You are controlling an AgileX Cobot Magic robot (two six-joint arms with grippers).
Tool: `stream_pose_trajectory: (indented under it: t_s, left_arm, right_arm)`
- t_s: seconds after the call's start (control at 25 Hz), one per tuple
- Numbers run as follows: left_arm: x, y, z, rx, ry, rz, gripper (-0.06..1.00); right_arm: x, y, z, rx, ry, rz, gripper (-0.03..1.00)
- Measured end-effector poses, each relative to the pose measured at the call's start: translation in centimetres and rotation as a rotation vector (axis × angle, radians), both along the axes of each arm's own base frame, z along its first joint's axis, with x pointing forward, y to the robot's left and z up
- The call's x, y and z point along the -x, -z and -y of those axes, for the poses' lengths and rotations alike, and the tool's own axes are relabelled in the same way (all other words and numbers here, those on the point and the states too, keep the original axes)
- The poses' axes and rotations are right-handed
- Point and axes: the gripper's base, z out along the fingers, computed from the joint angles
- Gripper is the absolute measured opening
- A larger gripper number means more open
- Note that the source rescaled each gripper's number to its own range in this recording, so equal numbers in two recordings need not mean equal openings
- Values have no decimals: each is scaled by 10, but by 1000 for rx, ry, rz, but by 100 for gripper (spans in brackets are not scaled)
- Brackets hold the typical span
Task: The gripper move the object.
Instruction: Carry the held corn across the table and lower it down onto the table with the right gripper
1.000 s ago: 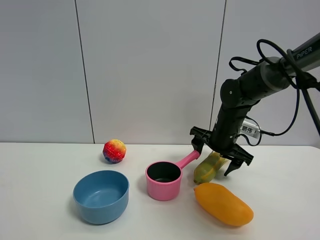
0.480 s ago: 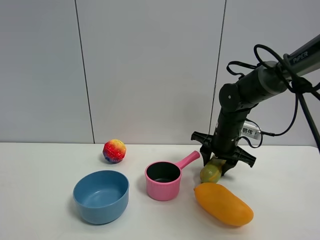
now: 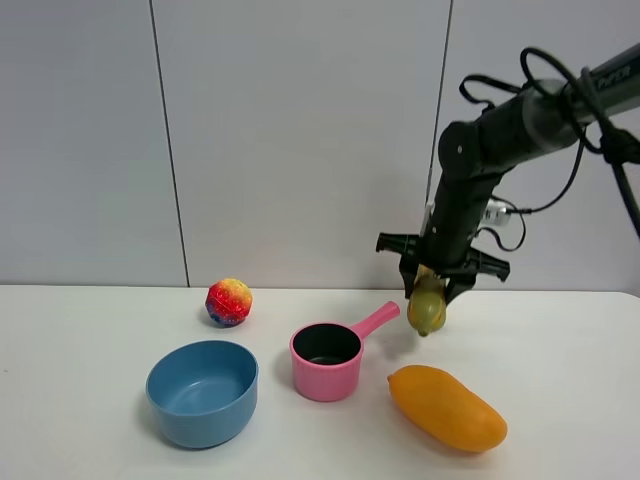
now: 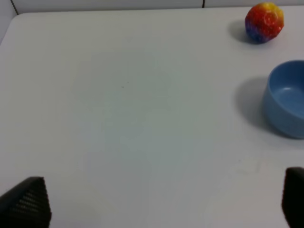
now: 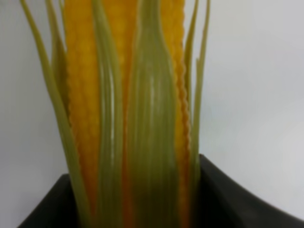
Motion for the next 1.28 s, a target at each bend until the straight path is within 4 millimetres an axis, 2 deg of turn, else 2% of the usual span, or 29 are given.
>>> stream_pose_trajectory:
  t_s: [0.2,0.32,0.48,0.56,0.72,0.84,0.92,1.08,1.28]
  left_arm:
    - [0,0,0,0,0,0,100]
    - [0,0,0,0,0,0,100]
    - [0,0,0,0,0,0,100]
    - [0,0,0,0,0,0,100]
    - [0,0,0,0,0,0,100]
    - [0,0,0,0,0,0,100]
    - [0,0,0,0,0,0,100]
    - [0,0,0,0,0,0,100]
    - [0,0,0,0,0,0,100]
  right_arm:
    - [5,-78,-3,81,-219,107,0]
    - [19,-119,-21,161,-484,158,0]
    - [43,-167,-67,204,-824,284,0]
    - [60,-195,-95,221,-979,403,0]
    - [88,-229,-137,271,-1211,597,0]
    - [94,-228,-157,318,-1321,653,0]
    - [91,-216,-166,349,-1381,647,0]
    - [81,-176,-187,435,-1535,615,0]
    - [64,-116,-213,490,-1658,587,0]
